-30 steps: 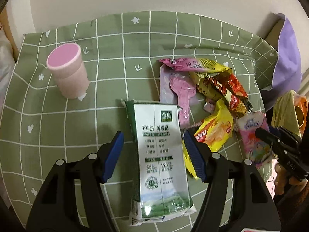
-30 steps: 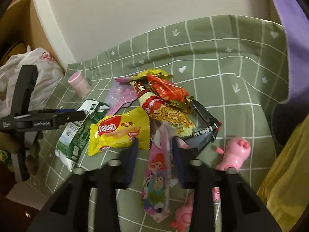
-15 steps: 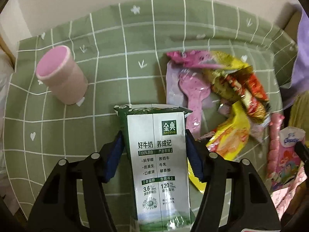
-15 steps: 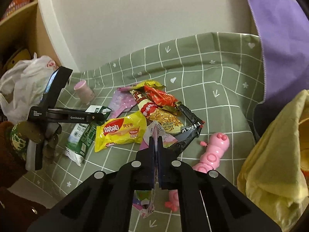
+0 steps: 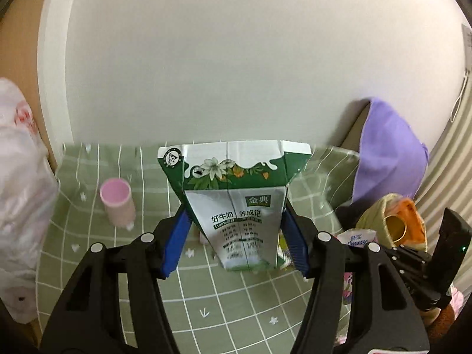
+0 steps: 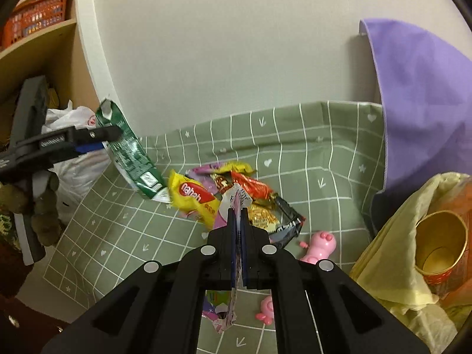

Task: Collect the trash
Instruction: 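Carry the carton and pink wrapper over the yellow bag and release both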

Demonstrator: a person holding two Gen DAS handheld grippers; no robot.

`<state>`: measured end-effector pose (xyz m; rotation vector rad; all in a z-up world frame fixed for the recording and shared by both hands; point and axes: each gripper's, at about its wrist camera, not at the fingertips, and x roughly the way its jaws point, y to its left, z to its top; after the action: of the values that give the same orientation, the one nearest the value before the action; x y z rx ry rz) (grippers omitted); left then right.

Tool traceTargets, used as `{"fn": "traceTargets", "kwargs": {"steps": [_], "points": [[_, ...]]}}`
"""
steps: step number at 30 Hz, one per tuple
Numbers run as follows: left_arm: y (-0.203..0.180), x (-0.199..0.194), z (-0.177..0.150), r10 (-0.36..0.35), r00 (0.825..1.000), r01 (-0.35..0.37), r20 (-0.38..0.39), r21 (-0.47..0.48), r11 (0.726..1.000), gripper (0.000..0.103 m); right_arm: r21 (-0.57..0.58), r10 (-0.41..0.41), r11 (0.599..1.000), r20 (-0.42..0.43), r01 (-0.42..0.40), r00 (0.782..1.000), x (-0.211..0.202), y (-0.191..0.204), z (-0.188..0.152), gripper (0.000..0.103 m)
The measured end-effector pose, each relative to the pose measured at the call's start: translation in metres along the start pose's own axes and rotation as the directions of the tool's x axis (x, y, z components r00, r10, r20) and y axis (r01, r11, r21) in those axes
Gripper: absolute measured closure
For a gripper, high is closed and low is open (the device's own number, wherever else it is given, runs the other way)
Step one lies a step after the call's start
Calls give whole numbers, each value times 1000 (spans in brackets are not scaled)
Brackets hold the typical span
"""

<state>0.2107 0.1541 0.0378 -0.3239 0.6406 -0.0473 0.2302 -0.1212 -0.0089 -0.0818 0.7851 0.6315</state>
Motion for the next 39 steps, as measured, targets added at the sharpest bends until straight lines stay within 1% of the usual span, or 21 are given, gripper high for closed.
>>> {"fn": "traceTargets", "kwargs": {"steps": [4, 9, 13, 15, 18, 20, 21, 22, 24, 25, 28, 31, 33, 35, 37, 39], "points": [[-10, -21, 14, -3, 998, 2, 66, 21, 1000, 47, 0, -10, 1000, 42, 10, 999, -15, -2, 6, 99], [-27, -35, 33, 8, 993, -15, 115, 58, 998, 47, 2, -37, 999, 96, 37, 995, -35, -12, 17, 99], [-43, -40, 47, -9, 990, -4, 142, 92, 996, 47, 9, -71, 997, 143, 70, 987, -56, -26, 25, 99], [-57, -42, 52, -28, 987, 11, 155, 111, 994, 47, 19, -96, 995, 171, 94, 981, -70, -36, 28, 99], [-82, -42, 59, -80, 984, 57, 162, 138, 989, 47, 42, -144, 989, 213, 139, 966, -94, -53, 31, 99], [-101, -42, 62, -116, 978, 88, 173, 164, 983, 47, 56, -194, 981, 239, 187, 951, -114, -66, 30, 99], [-113, -41, 63, -139, 974, 107, 178, 180, 978, 47, 63, -217, 976, 248, 208, 944, -123, -72, 29, 99], [-123, -40, 64, -164, 970, 129, 179, 193, 973, 47, 78, -253, 967, 259, 241, 932, -136, -82, 27, 99], [-149, -35, 64, -230, 959, 190, 165, 224, 956, 47, 106, -299, 954, 269, 281, 915, -154, -97, 22, 99], [-160, -31, 63, -257, 954, 216, 154, 237, 947, 47, 132, -333, 942, 273, 308, 902, -167, -109, 18, 99], [-202, -13, 60, -332, 938, 296, 99, 270, 916, 47, 188, -397, 915, 273, 356, 876, -191, -132, 7, 99], [-243, 7, 53, -407, 912, 381, 36, 289, 878, 47, 248, -440, 891, 264, 380, 858, -215, -156, -7, 99], [-271, 20, 47, -456, 890, 435, 1, 297, 850, 47, 265, -454, 883, 261, 389, 852, -223, -165, -13, 99], [-294, 28, 41, -485, 874, 465, -15, 310, 829, 47, 279, -459, 878, 262, 388, 849, -229, -174, -18, 99], [-309, 35, 35, -500, 866, 480, -22, 317, 818, 47, 286, -457, 878, 266, 383, 849, -228, -180, -18, 99], [-318, 39, 29, -499, 866, 475, -9, 326, 818, 47, 290, -446, 883, 274, 369, 852, -224, -187, -17, 99]]}}
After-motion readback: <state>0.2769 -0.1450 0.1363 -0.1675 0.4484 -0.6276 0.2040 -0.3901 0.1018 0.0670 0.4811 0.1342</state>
